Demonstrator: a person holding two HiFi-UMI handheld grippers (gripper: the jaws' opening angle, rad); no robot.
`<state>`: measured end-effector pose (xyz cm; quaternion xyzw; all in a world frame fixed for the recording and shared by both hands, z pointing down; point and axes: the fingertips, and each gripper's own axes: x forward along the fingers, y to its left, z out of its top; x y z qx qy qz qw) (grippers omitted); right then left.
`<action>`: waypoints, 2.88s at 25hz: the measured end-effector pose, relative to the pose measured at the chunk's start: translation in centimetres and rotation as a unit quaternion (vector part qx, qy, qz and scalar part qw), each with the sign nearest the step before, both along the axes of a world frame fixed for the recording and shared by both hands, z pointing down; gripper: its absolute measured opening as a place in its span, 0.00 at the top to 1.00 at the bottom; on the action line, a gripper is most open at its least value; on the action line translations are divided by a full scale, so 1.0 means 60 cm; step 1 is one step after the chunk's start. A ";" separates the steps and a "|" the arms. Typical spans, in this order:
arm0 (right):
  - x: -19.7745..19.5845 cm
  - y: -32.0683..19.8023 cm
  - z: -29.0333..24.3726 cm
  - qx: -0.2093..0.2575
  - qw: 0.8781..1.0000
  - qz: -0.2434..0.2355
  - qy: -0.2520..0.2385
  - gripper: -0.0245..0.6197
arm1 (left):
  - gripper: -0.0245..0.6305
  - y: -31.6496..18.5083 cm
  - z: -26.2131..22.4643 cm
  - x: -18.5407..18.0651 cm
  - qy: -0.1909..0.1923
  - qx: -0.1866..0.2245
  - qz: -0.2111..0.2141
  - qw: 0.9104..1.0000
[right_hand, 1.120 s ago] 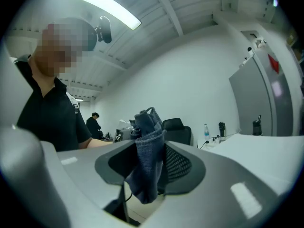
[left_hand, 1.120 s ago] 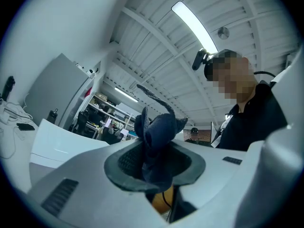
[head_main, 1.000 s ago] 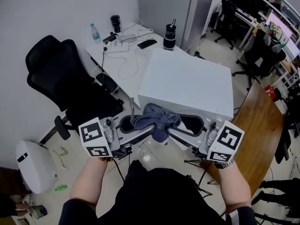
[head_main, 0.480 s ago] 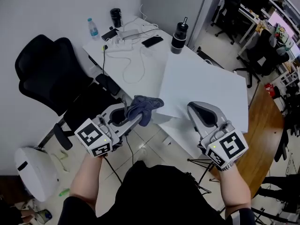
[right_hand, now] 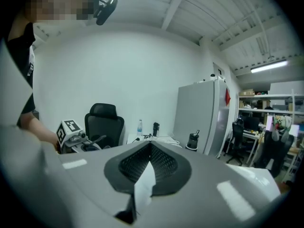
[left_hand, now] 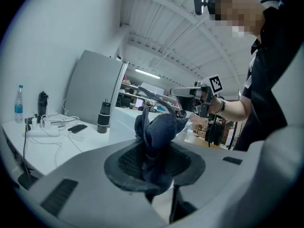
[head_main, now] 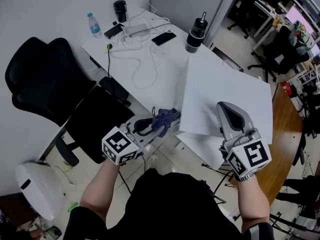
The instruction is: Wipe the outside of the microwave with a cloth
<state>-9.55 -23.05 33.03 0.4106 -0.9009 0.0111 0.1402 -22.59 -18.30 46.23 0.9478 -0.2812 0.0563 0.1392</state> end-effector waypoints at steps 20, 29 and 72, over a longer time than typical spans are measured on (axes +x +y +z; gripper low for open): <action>0.012 -0.052 -0.001 0.010 0.998 0.054 -0.001 0.96 | 0.80 -0.119 0.131 0.072 -0.053 -0.030 0.044 0.997; 0.024 -0.060 -0.005 0.013 0.997 0.072 0.000 0.96 | 0.80 -0.207 0.139 0.074 -0.068 -0.019 0.034 0.997; 0.112 -0.003 -0.018 0.024 0.990 0.136 -0.027 0.96 | 0.80 -0.341 0.029 0.030 -0.063 0.017 -0.083 0.994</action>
